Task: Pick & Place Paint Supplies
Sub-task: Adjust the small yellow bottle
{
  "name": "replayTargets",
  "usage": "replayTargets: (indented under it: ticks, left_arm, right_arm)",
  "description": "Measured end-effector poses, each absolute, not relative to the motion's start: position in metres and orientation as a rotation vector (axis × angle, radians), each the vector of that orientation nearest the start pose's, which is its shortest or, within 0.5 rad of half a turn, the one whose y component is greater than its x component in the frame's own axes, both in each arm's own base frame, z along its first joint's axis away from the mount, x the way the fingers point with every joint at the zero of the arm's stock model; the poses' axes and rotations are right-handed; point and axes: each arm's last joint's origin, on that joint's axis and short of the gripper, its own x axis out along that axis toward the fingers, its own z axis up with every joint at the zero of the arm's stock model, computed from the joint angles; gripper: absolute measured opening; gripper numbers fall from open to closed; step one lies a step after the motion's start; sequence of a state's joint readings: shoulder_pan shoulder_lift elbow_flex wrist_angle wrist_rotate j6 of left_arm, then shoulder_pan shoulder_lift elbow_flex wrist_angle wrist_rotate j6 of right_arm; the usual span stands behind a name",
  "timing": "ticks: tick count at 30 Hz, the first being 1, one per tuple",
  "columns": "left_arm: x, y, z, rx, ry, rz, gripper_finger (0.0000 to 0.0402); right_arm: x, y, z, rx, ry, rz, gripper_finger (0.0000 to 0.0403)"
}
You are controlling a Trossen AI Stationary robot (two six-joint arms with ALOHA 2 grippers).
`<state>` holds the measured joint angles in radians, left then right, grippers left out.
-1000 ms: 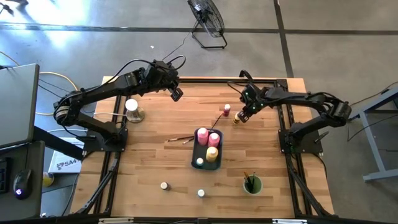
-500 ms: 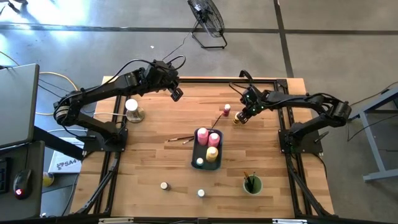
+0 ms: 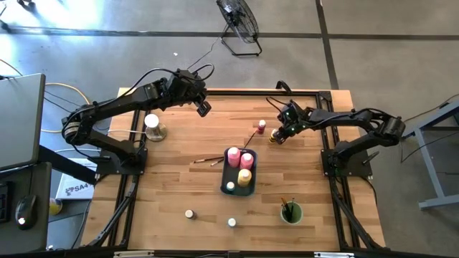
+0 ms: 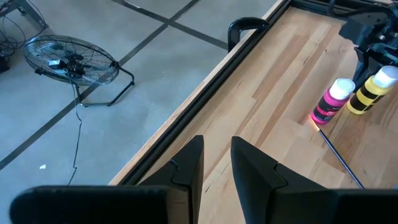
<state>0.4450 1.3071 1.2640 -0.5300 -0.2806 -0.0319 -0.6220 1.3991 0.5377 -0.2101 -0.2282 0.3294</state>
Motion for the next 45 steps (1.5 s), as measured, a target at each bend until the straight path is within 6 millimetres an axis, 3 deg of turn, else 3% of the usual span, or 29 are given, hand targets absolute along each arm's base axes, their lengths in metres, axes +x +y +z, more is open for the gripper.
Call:
replayTargets:
  ticks: [14, 33, 45]
  left_arm:
    - [0.248, 0.127, 0.356, -0.078, 0.572, 0.715, 0.0077]
    - [0.248, 0.127, 0.356, -0.078, 0.571, 0.715, 0.0077]
    - [0.248, 0.127, 0.356, -0.078, 0.571, 0.715, 0.0077]
  right_arm:
    - [0.191, -0.123, 0.134, 0.784, 0.913, -0.449, 0.0002]
    - [0.212, -0.095, 0.137, 0.77, 0.897, -0.333, 0.0002]
    - [0.207, -0.104, 0.136, 0.707, 0.886, -0.524, 0.0002]
